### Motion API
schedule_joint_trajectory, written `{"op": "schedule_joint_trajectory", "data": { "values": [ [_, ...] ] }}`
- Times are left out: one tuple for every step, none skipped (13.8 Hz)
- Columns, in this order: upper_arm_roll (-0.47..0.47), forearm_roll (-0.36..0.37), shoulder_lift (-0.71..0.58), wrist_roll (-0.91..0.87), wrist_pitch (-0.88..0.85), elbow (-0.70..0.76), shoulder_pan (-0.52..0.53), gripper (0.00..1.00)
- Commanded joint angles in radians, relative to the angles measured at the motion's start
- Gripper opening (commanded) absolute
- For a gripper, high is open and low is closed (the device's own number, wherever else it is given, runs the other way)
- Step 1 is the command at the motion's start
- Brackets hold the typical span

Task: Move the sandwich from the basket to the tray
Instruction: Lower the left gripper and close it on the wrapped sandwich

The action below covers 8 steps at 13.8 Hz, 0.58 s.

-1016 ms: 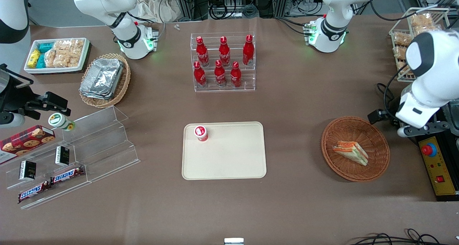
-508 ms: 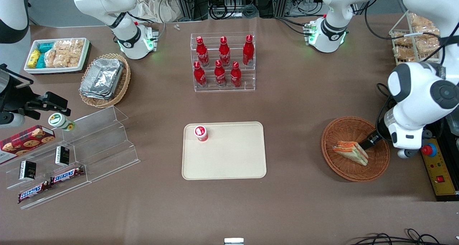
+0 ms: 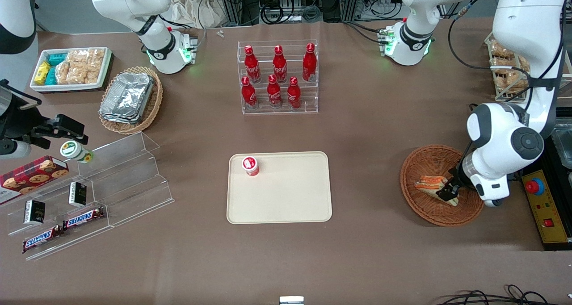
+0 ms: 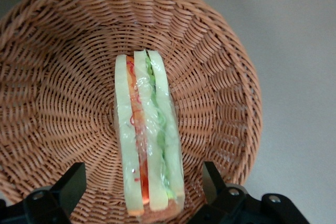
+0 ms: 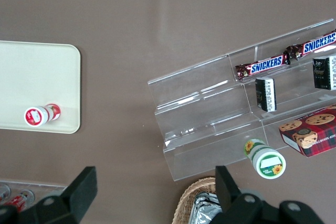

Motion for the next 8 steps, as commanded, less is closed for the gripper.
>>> {"op": "schedule_joint_trajectory", "data": {
  "values": [
    [0.005, 0.024, 0.034, -0.052, 0.065, 0.002, 0.001, 0.99],
    [0.005, 0.050, 0.043, -0.052, 0.069, 0.002, 0.004, 0.99],
    [0.005, 0.064, 0.045, -0.053, 0.069, 0.002, 0.004, 0.97],
    [0.005, 0.064, 0.046, -0.057, 0.068, 0.003, 0.004, 0.91],
    [0.005, 0.064, 0.045, -0.064, 0.069, 0.003, 0.004, 0.84],
    [0.005, 0.064, 0.045, -0.073, 0.068, 0.005, 0.004, 0.74],
    [0.004, 0.064, 0.042, -0.081, 0.068, 0.003, 0.004, 0.64],
    [0.004, 0.066, 0.037, -0.101, 0.068, 0.005, 0.004, 0.50]
  ]
}}
